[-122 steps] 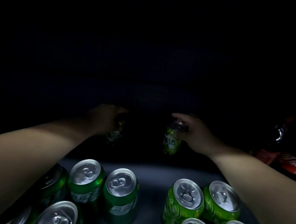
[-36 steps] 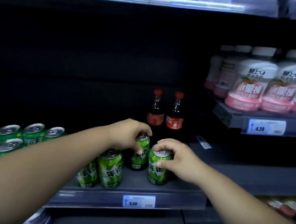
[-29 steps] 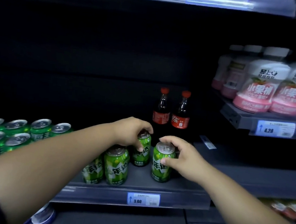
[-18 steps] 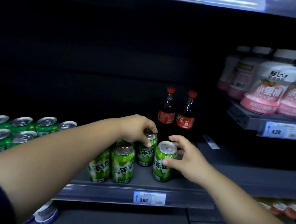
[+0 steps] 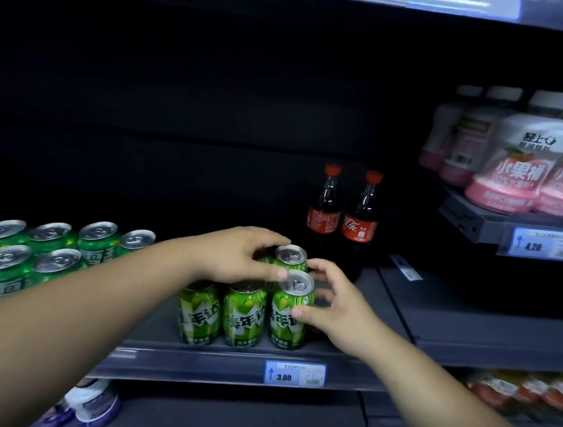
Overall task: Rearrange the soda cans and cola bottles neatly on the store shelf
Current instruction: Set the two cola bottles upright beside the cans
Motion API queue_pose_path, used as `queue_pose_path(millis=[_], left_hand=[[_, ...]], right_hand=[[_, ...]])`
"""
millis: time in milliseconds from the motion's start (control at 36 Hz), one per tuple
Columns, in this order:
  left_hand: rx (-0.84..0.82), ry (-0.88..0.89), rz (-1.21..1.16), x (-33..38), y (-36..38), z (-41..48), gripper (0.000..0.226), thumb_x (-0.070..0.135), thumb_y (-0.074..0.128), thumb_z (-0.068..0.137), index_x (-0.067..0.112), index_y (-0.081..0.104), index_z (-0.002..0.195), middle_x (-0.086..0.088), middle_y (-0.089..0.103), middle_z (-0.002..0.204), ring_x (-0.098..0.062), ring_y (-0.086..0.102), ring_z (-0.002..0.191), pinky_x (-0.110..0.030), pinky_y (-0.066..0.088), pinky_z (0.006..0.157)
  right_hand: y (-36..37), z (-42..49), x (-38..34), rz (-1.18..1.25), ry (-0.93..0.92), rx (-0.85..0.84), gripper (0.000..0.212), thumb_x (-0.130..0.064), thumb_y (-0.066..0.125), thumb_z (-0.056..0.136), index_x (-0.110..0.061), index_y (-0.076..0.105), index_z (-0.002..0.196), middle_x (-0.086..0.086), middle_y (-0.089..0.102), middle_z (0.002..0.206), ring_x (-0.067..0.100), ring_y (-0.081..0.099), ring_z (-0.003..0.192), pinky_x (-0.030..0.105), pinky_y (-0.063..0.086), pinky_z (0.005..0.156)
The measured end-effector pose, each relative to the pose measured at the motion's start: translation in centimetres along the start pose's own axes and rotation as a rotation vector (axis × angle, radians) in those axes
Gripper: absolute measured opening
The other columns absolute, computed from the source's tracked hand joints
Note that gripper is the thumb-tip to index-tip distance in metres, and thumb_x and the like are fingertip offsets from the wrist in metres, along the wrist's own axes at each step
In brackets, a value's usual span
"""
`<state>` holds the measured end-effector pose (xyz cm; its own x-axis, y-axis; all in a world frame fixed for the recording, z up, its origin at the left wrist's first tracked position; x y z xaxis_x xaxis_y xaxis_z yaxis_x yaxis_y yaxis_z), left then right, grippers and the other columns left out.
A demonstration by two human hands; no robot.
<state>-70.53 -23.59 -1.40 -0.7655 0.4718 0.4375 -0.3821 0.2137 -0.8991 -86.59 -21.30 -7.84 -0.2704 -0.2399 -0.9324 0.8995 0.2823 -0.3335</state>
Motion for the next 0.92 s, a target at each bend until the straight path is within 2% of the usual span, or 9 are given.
queue_pose_path(millis=[111,250,389,472,556,611,722,806,917], left_hand=[[-0.057,0.006,0.165,-0.4,1.3,-0.9,0.097,0.081,0.056,0.071,0.033,0.03,0.151,0.008,0.039,0.151,-0.011,0.035,0.138,-0.035,0.031,0.115],[-0.006,0.033,0.305,0.0,1.7,-1.1,0.091,0.073,0.06,0.077,0.031,0.03,0.152,0.009,0.037,0.152,-0.01,0.032,0.139,-0.029,0.029,0.11],[0.121,-0.014,-0.002,0.2,0.2,-0.3,0.085,0.077,0.064,0.065,0.039,0.046,0.139,0.012,0.051,0.132,-0.006,0.05,0.122,-0.031,0.044,0.104],[0.276,-0.027,-0.081,0.9,-1.2,0.8,0.074,0.06,0.074,0.072,0.033,0.05,0.137,0.008,0.053,0.133,-0.009,0.05,0.124,-0.03,0.045,0.101],[0.397,-0.061,-0.172,1.5,-1.9,2.3,0.065,0.044,0.078,0.078,0.033,0.051,0.136,0.004,0.055,0.134,-0.01,0.052,0.122,-0.027,0.045,0.094],[0.449,-0.084,-0.226,2.0,-2.0,3.4,0.066,0.039,0.079,0.078,0.032,0.05,0.136,0.002,0.055,0.136,-0.013,0.053,0.123,-0.028,0.046,0.095],[0.507,-0.133,-0.303,2.7,-2.0,5.5,0.068,0.034,0.081,0.078,0.028,0.049,0.137,0.001,0.055,0.135,-0.016,0.055,0.121,-0.029,0.046,0.096],[0.541,-0.185,-0.378,2.5,-1.8,6.7,0.069,0.034,0.082,0.076,0.029,0.049,0.136,0.003,0.057,0.128,-0.016,0.057,0.115,-0.032,0.051,0.092],[0.524,-0.198,-0.426,2.1,-1.6,8.2,0.078,0.025,0.084,0.075,0.022,0.044,0.142,0.01,0.054,0.113,-0.01,0.054,0.105,-0.019,0.042,0.085]], right_hand=[[0.3,0.1,0.2,0.012,-0.006,0.023,0.071,-0.005,0.086,0.074,-0.041,0.047,0.121,-0.003,0.053,0.128,0.011,0.067,0.105,0.033,0.058,0.09],[0.7,0.2,0.2,-0.004,-0.012,0.023,0.071,-0.009,0.086,0.075,-0.046,0.044,0.12,-0.005,0.051,0.128,0.009,0.065,0.108,0.027,0.057,0.086],[-0.6,0.4,0.1,-0.002,0.013,0.02,0.075,-0.021,0.089,0.071,-0.042,0.043,0.126,-0.01,0.048,0.132,0.006,0.06,0.116,0.034,0.055,0.096],[-3.1,0.6,-0.1,-0.017,0.003,0.122,0.078,-0.038,0.089,0.061,-0.048,0.044,0.124,-0.012,0.048,0.134,0.007,0.056,0.121,0.038,0.055,0.096],[-6.0,0.7,-1.0,-0.025,-0.054,0.22,0.069,-0.018,0.089,0.072,-0.042,0.047,0.122,-0.009,0.05,0.133,0.013,0.055,0.123,0.026,0.054,0.087],[-7.8,1.1,-1.4,-0.035,-0.074,0.252,0.069,-0.014,0.087,0.074,-0.036,0.048,0.127,-0.007,0.051,0.135,0.015,0.055,0.124,0.023,0.053,0.086],[-10.8,2.1,-2.0,-0.088,-0.093,0.297,0.073,-0.029,0.086,0.068,-0.038,0.049,0.13,-0.012,0.055,0.128,0.01,0.056,0.122,0.045,0.05,0.104],[-12.1,3.1,-2.1,-0.106,-0.098,0.329,0.073,-0.024,0.086,0.073,-0.033,0.049,0.135,-0.002,0.055,0.132,0.013,0.057,0.121,0.047,0.05,0.104],[-12.8,4.6,-1.8,-0.125,-0.086,0.383,0.075,-0.031,0.085,0.069,-0.038,0.047,0.133,-0.003,0.054,0.136,0.013,0.054,0.124,0.046,0.05,0.104]])
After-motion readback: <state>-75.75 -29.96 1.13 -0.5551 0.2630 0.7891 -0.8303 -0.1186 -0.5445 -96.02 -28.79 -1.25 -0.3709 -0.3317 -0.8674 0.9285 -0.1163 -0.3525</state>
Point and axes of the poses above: each hand's wrist, its own z-axis towards the middle knuckle, its own y-axis out of the palm, x = y × z, the point moved 8 cm from there along z, towards the middle knuckle
